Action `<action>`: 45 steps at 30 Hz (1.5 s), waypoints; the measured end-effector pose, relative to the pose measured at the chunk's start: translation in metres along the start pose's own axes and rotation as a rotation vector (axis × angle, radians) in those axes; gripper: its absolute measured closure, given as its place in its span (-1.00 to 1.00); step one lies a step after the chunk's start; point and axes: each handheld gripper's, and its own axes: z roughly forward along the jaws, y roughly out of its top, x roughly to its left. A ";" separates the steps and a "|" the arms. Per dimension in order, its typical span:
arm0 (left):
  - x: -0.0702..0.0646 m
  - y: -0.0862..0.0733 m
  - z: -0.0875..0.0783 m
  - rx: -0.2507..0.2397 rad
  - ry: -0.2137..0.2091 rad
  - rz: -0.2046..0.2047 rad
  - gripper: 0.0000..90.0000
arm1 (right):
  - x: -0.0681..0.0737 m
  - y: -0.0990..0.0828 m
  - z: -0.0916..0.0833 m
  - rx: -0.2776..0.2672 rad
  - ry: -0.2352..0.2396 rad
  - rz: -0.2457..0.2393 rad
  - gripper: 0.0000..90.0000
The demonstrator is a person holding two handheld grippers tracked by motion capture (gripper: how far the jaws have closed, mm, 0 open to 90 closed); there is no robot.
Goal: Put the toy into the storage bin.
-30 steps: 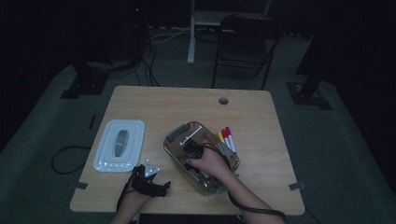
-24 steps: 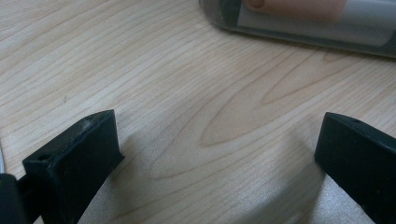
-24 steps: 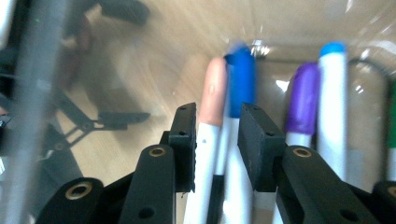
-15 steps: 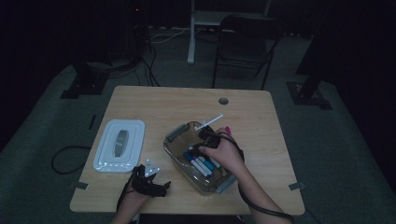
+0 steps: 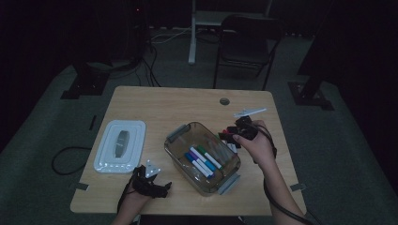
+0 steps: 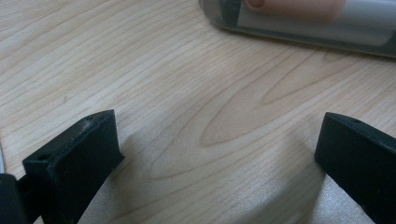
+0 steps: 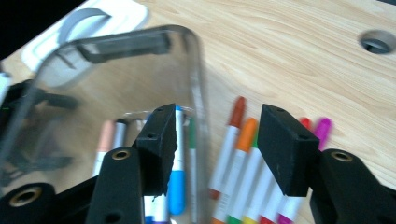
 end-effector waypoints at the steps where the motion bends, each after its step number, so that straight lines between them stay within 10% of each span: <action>1: 0.000 0.000 0.000 0.000 0.000 0.000 -0.99 | -0.005 -0.002 0.000 0.000 -0.011 0.012 0.06; 24: 0.000 0.000 0.000 0.001 -0.001 0.001 -0.99 | -0.083 -0.058 0.059 0.083 -0.193 0.203 0.14; 45: 0.000 0.000 0.000 0.002 -0.001 0.001 -0.99 | -0.087 -0.061 0.095 0.133 -0.181 0.233 0.38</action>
